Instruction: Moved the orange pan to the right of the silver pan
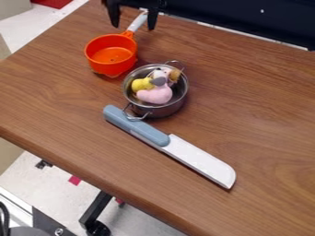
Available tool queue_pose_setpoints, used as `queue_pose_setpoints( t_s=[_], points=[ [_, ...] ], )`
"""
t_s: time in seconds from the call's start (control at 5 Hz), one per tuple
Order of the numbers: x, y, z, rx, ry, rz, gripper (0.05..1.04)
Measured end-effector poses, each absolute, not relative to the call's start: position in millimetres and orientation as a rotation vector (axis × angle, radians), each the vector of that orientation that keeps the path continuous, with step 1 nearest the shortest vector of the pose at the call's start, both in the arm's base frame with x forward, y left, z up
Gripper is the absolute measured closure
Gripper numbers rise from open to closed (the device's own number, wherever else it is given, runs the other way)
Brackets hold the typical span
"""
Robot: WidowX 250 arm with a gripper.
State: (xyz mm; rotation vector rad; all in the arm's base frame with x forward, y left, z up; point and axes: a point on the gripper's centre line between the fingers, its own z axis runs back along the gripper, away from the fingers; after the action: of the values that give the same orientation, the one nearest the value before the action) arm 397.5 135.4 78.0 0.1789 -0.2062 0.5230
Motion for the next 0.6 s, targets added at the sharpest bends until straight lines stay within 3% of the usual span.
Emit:
queue_pose_setpoints(
  t_s=[0.6],
  points=[
    [400,131,58,0.187,-0.156,0.645,0.085]
  ],
)
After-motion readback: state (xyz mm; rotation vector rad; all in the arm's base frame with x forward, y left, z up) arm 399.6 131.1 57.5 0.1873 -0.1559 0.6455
